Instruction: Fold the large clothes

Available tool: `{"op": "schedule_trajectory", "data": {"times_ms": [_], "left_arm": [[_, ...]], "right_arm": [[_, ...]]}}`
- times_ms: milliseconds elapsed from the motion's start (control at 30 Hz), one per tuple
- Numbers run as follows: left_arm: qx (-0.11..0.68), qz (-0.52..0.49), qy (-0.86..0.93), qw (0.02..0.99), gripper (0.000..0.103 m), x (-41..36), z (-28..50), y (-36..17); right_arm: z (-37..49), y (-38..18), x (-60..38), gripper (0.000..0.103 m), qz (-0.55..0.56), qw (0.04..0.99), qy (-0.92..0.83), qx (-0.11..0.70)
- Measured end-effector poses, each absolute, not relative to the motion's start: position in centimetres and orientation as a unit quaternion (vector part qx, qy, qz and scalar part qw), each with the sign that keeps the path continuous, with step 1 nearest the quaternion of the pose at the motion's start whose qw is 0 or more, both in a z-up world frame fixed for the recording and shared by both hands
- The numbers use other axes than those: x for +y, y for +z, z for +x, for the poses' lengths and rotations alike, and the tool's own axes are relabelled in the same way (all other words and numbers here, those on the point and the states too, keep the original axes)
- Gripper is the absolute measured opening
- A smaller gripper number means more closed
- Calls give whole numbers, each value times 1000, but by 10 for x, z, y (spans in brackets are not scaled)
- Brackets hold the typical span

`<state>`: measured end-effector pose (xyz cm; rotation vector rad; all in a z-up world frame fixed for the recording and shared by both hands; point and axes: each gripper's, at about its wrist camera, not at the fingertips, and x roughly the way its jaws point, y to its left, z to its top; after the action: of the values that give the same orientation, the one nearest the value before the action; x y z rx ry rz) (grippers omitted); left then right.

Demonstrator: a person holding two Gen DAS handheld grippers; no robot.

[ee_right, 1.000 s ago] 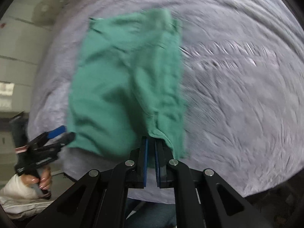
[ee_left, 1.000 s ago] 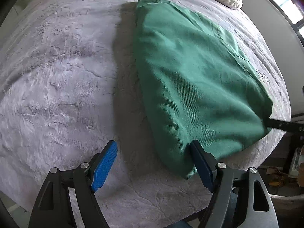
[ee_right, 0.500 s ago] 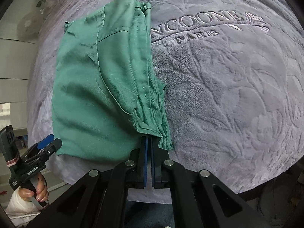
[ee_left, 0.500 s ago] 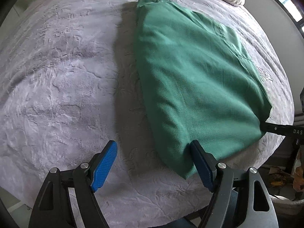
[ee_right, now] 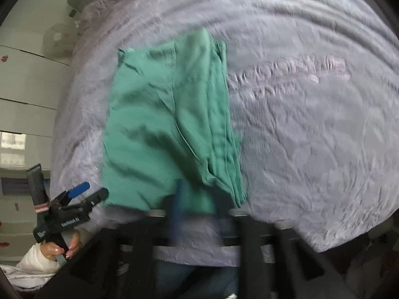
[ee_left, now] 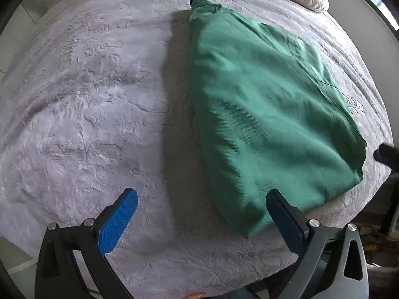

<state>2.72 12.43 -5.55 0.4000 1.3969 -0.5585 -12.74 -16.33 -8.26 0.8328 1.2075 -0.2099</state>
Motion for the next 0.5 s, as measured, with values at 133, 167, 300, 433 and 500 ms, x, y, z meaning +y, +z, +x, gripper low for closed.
{"op": "schedule_trajectory", "data": {"times_ms": [133, 167, 300, 433, 500], "left_arm": [[628, 191, -245, 713, 103, 121, 27, -56], [629, 193, -240, 714, 103, 118, 25, -56], [639, 178, -230, 712, 103, 123, 31, -59], [643, 171, -216, 714, 103, 128, 38, -60], [644, 165, -214, 716, 103, 129, 40, -59]], "right_arm": [[-109, -87, -160, 56, 360, 737, -102, 562], [-103, -93, -159, 49, 356, 733, -103, 571], [-98, -115, -161, 15, 333, 718, -131, 597], [-97, -140, -168, 15, 342, 701, -143, 610], [-93, -146, -166, 15, 330, 700, -143, 616]]}}
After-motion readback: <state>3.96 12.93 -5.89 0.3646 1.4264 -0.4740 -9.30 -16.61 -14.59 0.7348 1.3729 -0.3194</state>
